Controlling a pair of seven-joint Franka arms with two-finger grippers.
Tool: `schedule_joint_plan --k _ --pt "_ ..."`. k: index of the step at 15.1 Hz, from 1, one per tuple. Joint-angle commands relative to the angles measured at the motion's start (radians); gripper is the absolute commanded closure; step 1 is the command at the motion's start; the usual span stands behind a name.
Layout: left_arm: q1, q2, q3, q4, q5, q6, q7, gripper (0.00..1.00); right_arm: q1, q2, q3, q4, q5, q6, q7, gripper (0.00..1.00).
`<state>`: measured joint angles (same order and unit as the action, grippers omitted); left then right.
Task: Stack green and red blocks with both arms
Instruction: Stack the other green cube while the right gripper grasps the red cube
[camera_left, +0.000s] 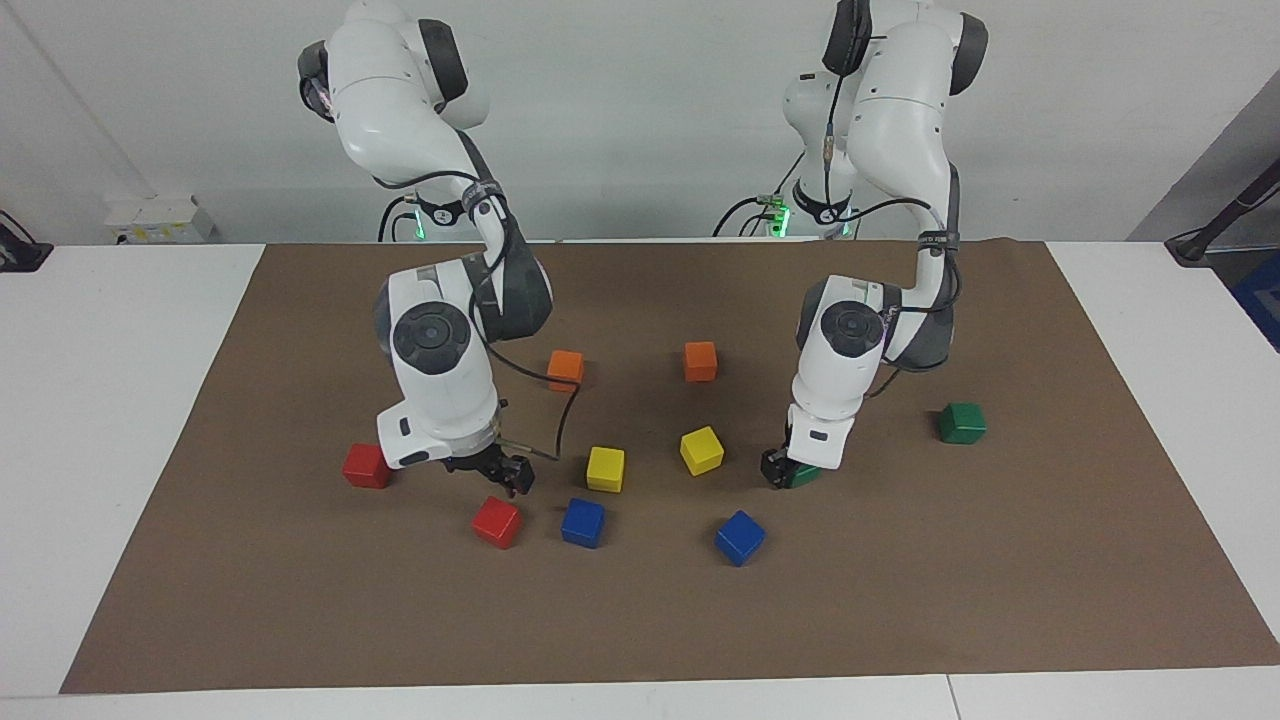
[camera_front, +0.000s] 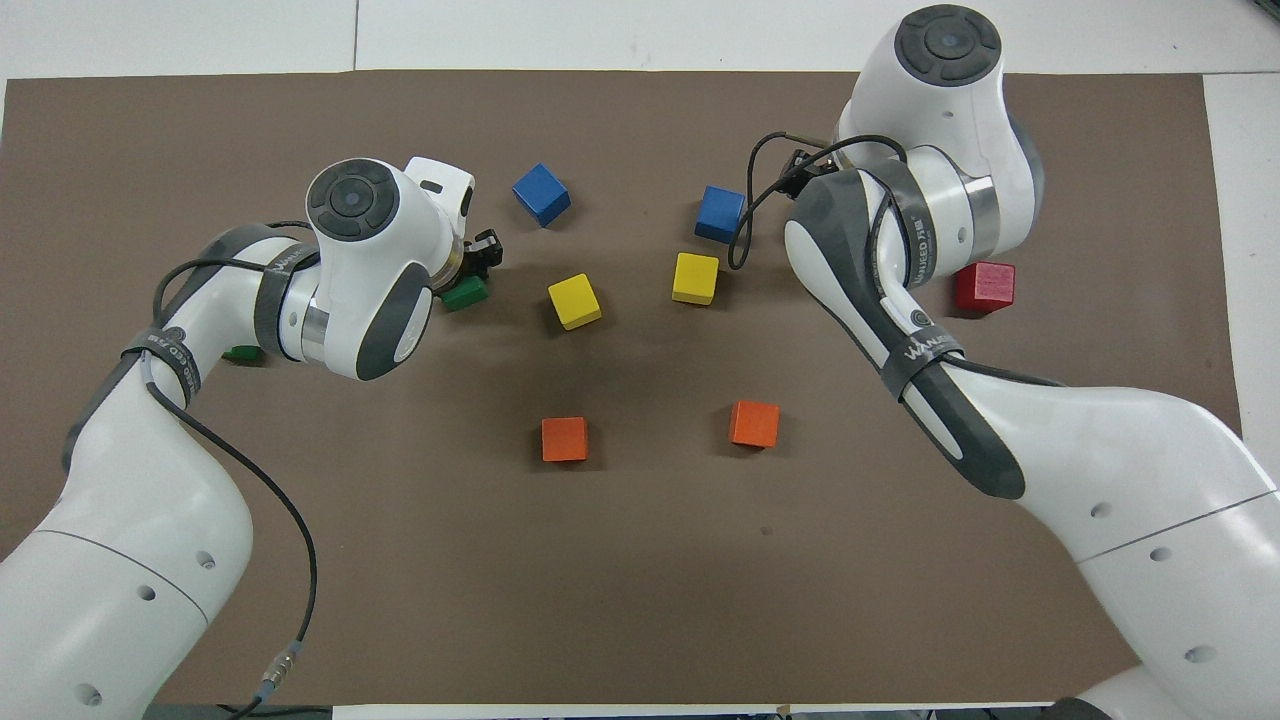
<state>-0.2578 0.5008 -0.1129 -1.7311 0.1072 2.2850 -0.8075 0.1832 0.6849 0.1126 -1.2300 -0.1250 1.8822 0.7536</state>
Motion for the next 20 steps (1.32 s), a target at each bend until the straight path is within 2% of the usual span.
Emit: schedule_joint_plan --k 1,2,5,8,11,13,15,16,20 --pt "0.011 -0.045 0.012 0.062 -0.021 -0.172 0.011 1.0 0.01 0.109 0.001 0.151 -0.01 -0.012 0.03 0.0" --pt "0.037 -0.077 0.01 0.068 -0.021 -0.227 0.058 1.0 0.01 0.12 -0.001 0.159 -0.012 -0.008 0.03 0.0" --pt "0.119 -0.229 0.012 0.005 -0.03 -0.385 0.319 1.0 0.006 0.131 -0.001 0.147 -0.018 0.029 0.03 0.0" --pt "0.239 -0.295 0.013 -0.004 -0.032 -0.518 0.61 1.0 -0.005 0.139 0.001 0.138 -0.018 0.054 0.03 0.0" --pt "0.371 -0.312 0.013 -0.037 -0.063 -0.483 0.845 1.0 -0.007 0.15 0.001 0.109 -0.016 0.132 0.03 0.0" --pt "0.434 -0.327 0.013 -0.094 -0.067 -0.402 0.934 1.0 -0.005 0.15 -0.001 0.099 -0.019 0.155 0.03 0.0" --pt "0.501 -0.332 0.013 -0.155 -0.159 -0.282 1.02 1.0 -0.007 0.15 -0.001 0.087 -0.021 0.161 0.03 0.0" --pt "0.506 -0.329 0.015 -0.177 -0.197 -0.236 1.066 1.0 -0.007 0.15 0.001 0.084 -0.019 0.164 0.03 0.01" --pt "0.489 -0.317 0.016 -0.182 -0.198 -0.185 1.082 1.0 -0.008 0.142 -0.002 0.067 -0.027 0.152 0.03 0.01"
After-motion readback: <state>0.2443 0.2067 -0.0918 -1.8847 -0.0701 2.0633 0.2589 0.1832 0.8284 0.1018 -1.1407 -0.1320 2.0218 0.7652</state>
